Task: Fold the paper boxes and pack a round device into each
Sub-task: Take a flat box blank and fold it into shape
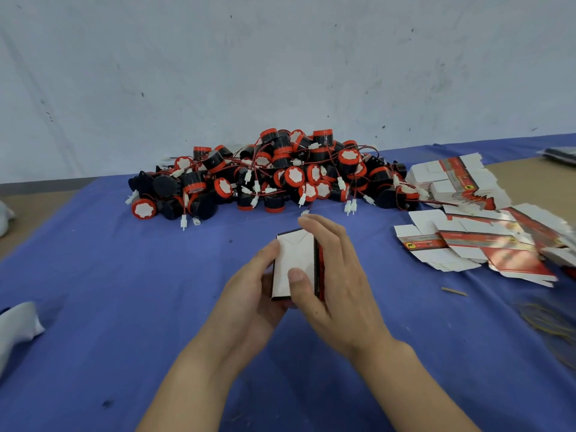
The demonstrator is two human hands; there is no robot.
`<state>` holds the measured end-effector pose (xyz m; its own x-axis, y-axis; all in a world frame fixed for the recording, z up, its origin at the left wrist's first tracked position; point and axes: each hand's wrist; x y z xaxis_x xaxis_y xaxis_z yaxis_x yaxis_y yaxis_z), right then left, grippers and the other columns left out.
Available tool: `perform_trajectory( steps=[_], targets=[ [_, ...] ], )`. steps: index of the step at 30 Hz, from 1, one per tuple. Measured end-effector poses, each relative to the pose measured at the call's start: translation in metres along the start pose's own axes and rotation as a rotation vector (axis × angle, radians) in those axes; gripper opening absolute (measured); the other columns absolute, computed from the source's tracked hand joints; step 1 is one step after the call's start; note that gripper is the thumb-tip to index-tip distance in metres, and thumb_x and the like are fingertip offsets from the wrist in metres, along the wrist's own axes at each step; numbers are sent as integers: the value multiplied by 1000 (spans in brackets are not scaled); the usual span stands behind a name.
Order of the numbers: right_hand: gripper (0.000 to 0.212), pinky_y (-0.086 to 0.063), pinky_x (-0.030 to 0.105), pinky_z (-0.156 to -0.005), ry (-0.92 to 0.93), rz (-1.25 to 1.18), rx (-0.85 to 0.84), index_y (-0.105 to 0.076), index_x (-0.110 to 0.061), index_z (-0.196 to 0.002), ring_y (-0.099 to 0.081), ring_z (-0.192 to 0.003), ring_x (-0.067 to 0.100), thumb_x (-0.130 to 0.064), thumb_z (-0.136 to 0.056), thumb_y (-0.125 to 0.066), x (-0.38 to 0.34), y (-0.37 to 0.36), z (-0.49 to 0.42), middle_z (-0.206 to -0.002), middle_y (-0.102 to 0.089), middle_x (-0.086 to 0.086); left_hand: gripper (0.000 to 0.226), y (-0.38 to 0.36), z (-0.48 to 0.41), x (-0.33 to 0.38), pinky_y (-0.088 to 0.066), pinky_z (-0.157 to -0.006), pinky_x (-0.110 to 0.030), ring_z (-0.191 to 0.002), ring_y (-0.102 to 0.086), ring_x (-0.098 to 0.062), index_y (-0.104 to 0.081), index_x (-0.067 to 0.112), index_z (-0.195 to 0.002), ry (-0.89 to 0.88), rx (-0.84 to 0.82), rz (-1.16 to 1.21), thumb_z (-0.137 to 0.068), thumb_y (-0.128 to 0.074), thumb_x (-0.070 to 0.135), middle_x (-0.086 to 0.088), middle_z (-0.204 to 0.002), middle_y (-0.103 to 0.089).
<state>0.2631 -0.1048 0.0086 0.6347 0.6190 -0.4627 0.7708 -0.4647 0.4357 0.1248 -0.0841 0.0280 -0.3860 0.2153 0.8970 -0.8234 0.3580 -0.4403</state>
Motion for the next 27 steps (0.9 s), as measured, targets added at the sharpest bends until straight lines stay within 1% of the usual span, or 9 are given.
perform_trajectory(
  steps=[2,6,12,13,15,17,19,22,27],
  targets=[
    [49,-35,27,-113,-33,-27,-2,-31,-28,-147,-35,-142,6,-41,-101,-39,3,3,-1,-151,-34,-11,37,0,-1,1,-60,-81,-34,-106,-70,-22,-74,16,-116,9,-51,29,-101,-46,36,-13,-119,-71],
    [51,-34,25,-113,-90,-45,-42,-34,-24,-151,-29,-147,5,-29,-101,-35,7,8,-2,-160,-29,-10,45,0,-5,3,-57,-88,-33,-120,-63,-28,-68,11,-125,-8,-111,37,-102,-43,41,-17,-131,-65],
    [53,-35,28,-114,-179,-11,-184,-30,-32,-154,-31,-143,2,-30,-101,-32,21,24,-2,-155,-33,-17,46,-3,-14,5,-59,-79,-31,-109,-69,-29,-65,8,-125,-100,-40,-30,-89,-61,37,-15,-121,-70],
    [53,-35,27,-114,-195,25,-215,-30,-32,-154,-30,-142,0,-28,-101,-34,25,26,-1,-155,-32,-18,37,-6,-16,2,-59,-74,-27,-100,-72,-22,-64,17,-119,-144,19,-163,-88,-65,36,-7,-112,-74],
    [53,-34,30,-115,-237,126,-284,-33,-29,-153,-29,-143,5,-21,-101,-41,36,29,2,-158,-28,-14,14,-9,-19,-4,-53,-61,-20,-78,-67,-3,-55,34,-101,-303,189,-691,-93,-67,32,15,-91,-71],
    [52,-32,33,-115,-307,237,-335,-35,-28,-152,-29,-142,13,-16,-102,-42,46,30,4,-160,-27,-8,24,-10,-25,-13,-48,-54,-29,-72,-59,-4,-42,37,-97,-447,278,-1263,-96,-59,20,22,-85,-63],
    [51,-28,34,-116,-404,314,-323,-36,-27,-152,-27,-142,17,-16,-103,-41,56,36,4,-160,-28,-3,37,-14,-30,-26,-44,-52,-31,-82,-58,-13,-41,37,-102,-479,272,-1570,-90,-51,3,19,-89,-61],
    [48,-24,36,-118,-554,415,-259,-39,-24,-151,-26,-144,21,-20,-103,-42,71,52,3,-158,-32,2,43,-23,-33,-42,-23,-48,-24,-76,-42,-16,-42,31,-97,-302,233,-1755,-74,-37,-5,13,-78,-43],
    [46,-23,39,-118,-705,477,-231,-42,-22,-148,-28,-141,24,-22,-103,-42,90,78,10,-152,-39,5,29,-27,-39,-50,-40,-64,-27,-86,-44,-15,-46,27,-105,-305,207,-1758,-92,-44,0,13,-104,-49]
  ],
)
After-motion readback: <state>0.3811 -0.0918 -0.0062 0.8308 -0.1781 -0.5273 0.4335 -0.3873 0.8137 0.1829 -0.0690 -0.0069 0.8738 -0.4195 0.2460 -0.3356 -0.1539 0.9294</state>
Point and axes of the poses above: each hand's wrist, its own z-axis away from the middle knuckle, its own y-axis out of the back of the hand, x = y × z
